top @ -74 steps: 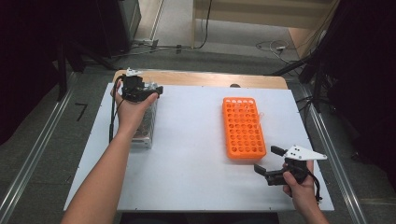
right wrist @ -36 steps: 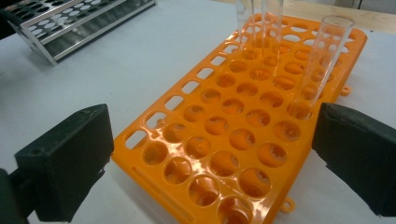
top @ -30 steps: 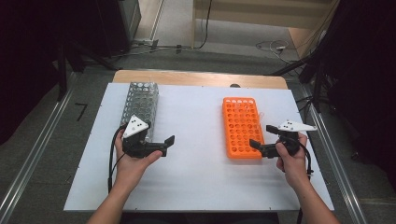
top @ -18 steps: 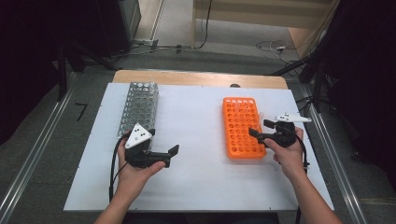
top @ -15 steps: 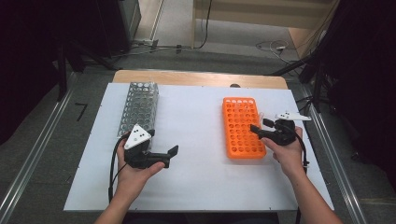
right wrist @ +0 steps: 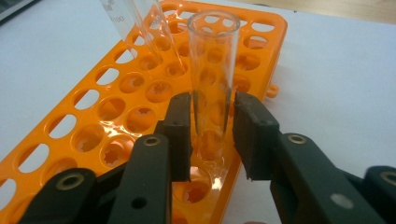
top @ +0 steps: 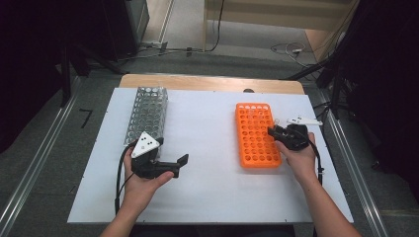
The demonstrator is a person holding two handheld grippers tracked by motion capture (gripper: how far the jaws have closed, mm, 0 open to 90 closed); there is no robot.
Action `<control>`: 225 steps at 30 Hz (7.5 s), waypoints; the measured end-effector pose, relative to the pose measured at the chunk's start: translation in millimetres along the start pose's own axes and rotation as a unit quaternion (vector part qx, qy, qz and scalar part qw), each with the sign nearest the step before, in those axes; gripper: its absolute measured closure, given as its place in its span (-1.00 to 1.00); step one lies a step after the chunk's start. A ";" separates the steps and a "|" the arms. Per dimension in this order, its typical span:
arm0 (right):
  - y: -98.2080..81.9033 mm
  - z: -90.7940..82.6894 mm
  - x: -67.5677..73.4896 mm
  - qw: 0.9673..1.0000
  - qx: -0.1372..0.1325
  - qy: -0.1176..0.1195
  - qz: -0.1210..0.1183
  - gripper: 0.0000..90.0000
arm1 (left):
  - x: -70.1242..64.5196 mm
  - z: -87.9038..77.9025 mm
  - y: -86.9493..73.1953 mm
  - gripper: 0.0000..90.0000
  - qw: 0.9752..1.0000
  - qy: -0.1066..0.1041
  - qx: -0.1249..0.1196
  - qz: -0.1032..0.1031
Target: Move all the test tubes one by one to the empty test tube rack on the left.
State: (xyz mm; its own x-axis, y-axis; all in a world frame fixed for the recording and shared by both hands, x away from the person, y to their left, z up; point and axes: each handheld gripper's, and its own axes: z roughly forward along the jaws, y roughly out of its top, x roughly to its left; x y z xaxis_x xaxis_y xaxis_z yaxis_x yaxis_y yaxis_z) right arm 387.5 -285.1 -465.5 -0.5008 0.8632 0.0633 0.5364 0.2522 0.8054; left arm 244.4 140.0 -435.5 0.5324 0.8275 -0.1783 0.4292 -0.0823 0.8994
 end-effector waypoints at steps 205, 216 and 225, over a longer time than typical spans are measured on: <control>-62.8 -95.8 54.0 0.985 -0.026 0.148 -0.084 -1.00 | 147.5 85.2 110.9 0.67 0.988 0.154 0.032 0.002; -63.4 -95.2 53.6 0.985 -0.027 0.146 -0.084 -1.00 | 146.6 96.4 102.1 0.67 0.985 0.167 0.051 0.007; -63.3 -95.3 53.8 0.985 -0.026 0.146 -0.085 -1.00 | 147.5 102.7 95.1 0.67 0.983 0.171 0.068 0.003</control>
State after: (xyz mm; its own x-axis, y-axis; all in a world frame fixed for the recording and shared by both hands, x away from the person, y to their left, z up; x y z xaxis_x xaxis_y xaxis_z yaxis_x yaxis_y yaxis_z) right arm 261.9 -296.3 -456.9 -0.7589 0.6456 0.0854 0.3954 0.3526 0.8481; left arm 438.7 197.2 -417.2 0.2680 0.9634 -0.0073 0.5325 -0.1418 0.8345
